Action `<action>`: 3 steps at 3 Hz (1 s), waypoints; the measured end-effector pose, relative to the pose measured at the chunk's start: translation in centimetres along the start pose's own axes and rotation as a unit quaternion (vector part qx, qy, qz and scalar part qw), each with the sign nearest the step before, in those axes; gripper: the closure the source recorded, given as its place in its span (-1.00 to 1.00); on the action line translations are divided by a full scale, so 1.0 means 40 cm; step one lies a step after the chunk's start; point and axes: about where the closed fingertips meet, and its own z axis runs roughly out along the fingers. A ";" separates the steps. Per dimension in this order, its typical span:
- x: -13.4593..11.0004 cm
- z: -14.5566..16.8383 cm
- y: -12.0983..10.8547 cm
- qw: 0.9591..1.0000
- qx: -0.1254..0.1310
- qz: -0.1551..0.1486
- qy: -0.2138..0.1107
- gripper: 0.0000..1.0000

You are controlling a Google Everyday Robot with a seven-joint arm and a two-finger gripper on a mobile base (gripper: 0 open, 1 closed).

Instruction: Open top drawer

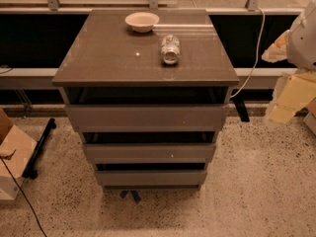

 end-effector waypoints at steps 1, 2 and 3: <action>-0.002 -0.005 -0.001 1.000 0.004 0.000 -0.001 -1.00; -0.005 -0.001 -0.001 1.000 0.005 -0.002 -0.003 -1.00; -0.033 0.051 0.003 1.000 0.011 -0.012 -0.024 -1.00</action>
Offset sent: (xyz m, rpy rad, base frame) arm -0.0004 -0.0009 0.0015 -0.0004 -0.0127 0.0016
